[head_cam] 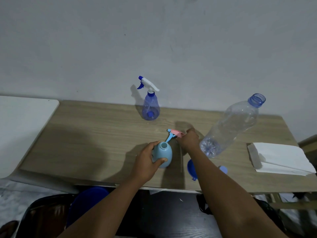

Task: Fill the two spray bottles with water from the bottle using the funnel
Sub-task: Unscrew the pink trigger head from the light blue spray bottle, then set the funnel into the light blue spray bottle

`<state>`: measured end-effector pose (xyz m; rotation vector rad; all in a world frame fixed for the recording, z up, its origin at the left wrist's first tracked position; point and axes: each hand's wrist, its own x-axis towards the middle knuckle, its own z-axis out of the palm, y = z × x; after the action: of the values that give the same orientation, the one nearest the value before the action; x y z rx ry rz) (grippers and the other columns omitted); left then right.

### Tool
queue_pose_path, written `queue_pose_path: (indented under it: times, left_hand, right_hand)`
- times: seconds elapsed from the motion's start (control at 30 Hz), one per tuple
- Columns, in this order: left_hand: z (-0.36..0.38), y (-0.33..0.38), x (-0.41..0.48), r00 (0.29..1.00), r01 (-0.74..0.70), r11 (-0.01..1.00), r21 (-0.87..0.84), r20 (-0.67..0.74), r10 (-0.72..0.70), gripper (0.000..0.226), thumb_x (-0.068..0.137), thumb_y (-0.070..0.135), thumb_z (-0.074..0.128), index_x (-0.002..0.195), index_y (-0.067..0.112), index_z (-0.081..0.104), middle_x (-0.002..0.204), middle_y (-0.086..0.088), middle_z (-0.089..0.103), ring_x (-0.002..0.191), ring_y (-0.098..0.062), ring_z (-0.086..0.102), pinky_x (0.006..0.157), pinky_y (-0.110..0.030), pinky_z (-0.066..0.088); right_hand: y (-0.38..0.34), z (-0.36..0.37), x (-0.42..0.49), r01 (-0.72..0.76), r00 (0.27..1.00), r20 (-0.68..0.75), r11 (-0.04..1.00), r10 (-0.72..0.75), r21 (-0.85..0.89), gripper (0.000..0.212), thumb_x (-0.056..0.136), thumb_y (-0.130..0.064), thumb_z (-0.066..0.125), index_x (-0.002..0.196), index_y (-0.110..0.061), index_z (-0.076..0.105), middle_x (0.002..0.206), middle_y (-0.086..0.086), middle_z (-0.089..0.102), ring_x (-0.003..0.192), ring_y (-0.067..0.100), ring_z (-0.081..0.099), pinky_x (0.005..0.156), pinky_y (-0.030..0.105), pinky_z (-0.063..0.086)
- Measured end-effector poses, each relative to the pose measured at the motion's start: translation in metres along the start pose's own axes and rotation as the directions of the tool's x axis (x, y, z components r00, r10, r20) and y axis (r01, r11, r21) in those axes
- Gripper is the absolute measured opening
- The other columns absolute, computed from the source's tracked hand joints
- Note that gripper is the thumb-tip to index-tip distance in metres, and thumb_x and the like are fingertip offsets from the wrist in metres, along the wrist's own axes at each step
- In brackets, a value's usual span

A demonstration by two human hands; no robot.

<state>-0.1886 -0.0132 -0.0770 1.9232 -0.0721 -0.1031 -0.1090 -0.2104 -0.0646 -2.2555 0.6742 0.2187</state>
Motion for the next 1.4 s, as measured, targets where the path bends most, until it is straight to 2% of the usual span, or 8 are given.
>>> queue_pose_path:
  times: [0.2, 0.33, 0.47, 0.67, 0.83, 1.17, 1.3, 1.4]
  left_hand:
    - [-0.003, 0.004, -0.001, 1.000, 0.001, 1.000, -0.005, 0.014, -0.001, 0.063, 0.070, 0.033, 0.085, 0.127, 0.030, 0.058, 0.123, 0.018, 0.062, 0.114, -0.004, 0.058, 0.093, -0.045, 0.055]
    - [-0.005, 0.008, 0.000, 1.000, -0.016, 1.000, 0.004, 0.018, 0.016, 0.060, 0.070, 0.026, 0.087, 0.123, 0.032, 0.058, 0.120, 0.016, 0.064, 0.112, -0.005, 0.060, 0.091, -0.045, 0.055]
    - [-0.006, 0.012, 0.000, 1.000, -0.014, 1.000, 0.024, 0.024, 0.013, 0.061, 0.070, 0.023, 0.087, 0.120, 0.039, 0.056, 0.117, 0.019, 0.063, 0.110, -0.001, 0.059, 0.093, -0.044, 0.055]
    - [-0.006, 0.015, -0.002, 0.999, -0.035, 0.999, 0.029, 0.020, 0.034, 0.060, 0.068, 0.023, 0.088, 0.118, 0.034, 0.057, 0.113, 0.016, 0.064, 0.108, -0.002, 0.059, 0.091, -0.046, 0.055]
    - [-0.006, 0.021, -0.004, 0.999, -0.053, 0.997, 0.049, 0.011, 0.052, 0.059, 0.069, 0.013, 0.088, 0.119, 0.025, 0.058, 0.107, 0.022, 0.060, 0.104, -0.009, 0.059, 0.092, -0.041, 0.054]
    - [-0.008, 0.026, 0.002, 0.999, -0.036, 0.995, 0.088, -0.002, 0.036, 0.061, 0.069, 0.014, 0.088, 0.123, 0.015, 0.060, 0.110, 0.008, 0.063, 0.104, -0.011, 0.058, 0.088, -0.028, 0.049]
    - [-0.021, 0.037, 0.000, 0.999, -0.046, 0.995, 0.092, -0.010, 0.047, 0.060, 0.070, 0.015, 0.087, 0.124, 0.016, 0.060, 0.110, 0.010, 0.061, 0.106, -0.011, 0.057, 0.087, -0.027, 0.048]
    - [-0.012, 0.035, -0.009, 0.999, -0.028, 0.993, 0.119, 0.031, 0.025, 0.061, 0.073, 0.018, 0.086, 0.126, 0.017, 0.058, 0.115, 0.009, 0.060, 0.108, -0.010, 0.055, 0.086, -0.026, 0.046]
  right_hand:
    - [-0.002, -0.016, -0.021, 0.091, 0.994, -0.070, 0.990, -0.083, 0.111, 0.067, 0.083, -0.031, 0.076, 0.136, -0.003, 0.045, 0.114, 0.015, 0.067, 0.109, 0.032, 0.064, 0.088, 0.041, 0.052]
    - [0.022, -0.034, -0.065, 0.219, 0.965, -0.179, 0.965, -0.193, 0.143, 0.048, 0.090, -0.043, 0.065, 0.128, -0.015, 0.054, 0.114, 0.000, 0.064, 0.101, 0.016, 0.062, 0.088, 0.038, 0.054]
    - [0.080, -0.035, -0.104, 0.274, 0.936, -0.250, 0.958, -0.246, 0.085, 0.037, 0.085, -0.043, 0.071, 0.112, -0.018, 0.065, 0.106, -0.002, 0.066, 0.098, 0.014, 0.062, 0.087, 0.037, 0.055]
    - [0.132, -0.027, -0.130, 0.164, 0.969, -0.214, 0.967, -0.121, 0.194, 0.084, 0.065, -0.056, 0.085, 0.134, -0.022, 0.051, 0.129, -0.005, 0.053, 0.121, 0.016, 0.051, 0.103, 0.044, 0.048]
    - [0.154, -0.021, -0.144, 0.164, 0.978, -0.156, 0.970, -0.136, 0.181, 0.115, 0.036, -0.074, 0.086, 0.135, -0.036, 0.039, 0.129, -0.010, 0.046, 0.120, 0.014, 0.048, 0.105, 0.043, 0.044]
    - [0.152, -0.021, -0.136, 0.249, 0.958, -0.177, 0.960, -0.224, 0.132, 0.072, 0.060, -0.041, 0.089, 0.119, -0.033, 0.049, 0.114, -0.019, 0.045, 0.111, 0.013, 0.050, 0.094, 0.039, 0.051]
    - [0.118, -0.027, -0.146, 0.269, 0.951, -0.236, 0.912, -0.201, 0.311, 0.066, 0.067, -0.022, 0.087, 0.120, -0.031, 0.049, 0.122, -0.007, 0.051, 0.109, 0.014, 0.057, 0.081, 0.014, 0.049]
    - [0.100, -0.035, -0.156, 0.280, 0.944, -0.293, 0.839, -0.152, 0.466, 0.060, 0.073, -0.008, 0.083, 0.121, -0.026, 0.052, 0.122, -0.002, 0.055, 0.104, 0.014, 0.061, 0.074, 0.011, 0.050]
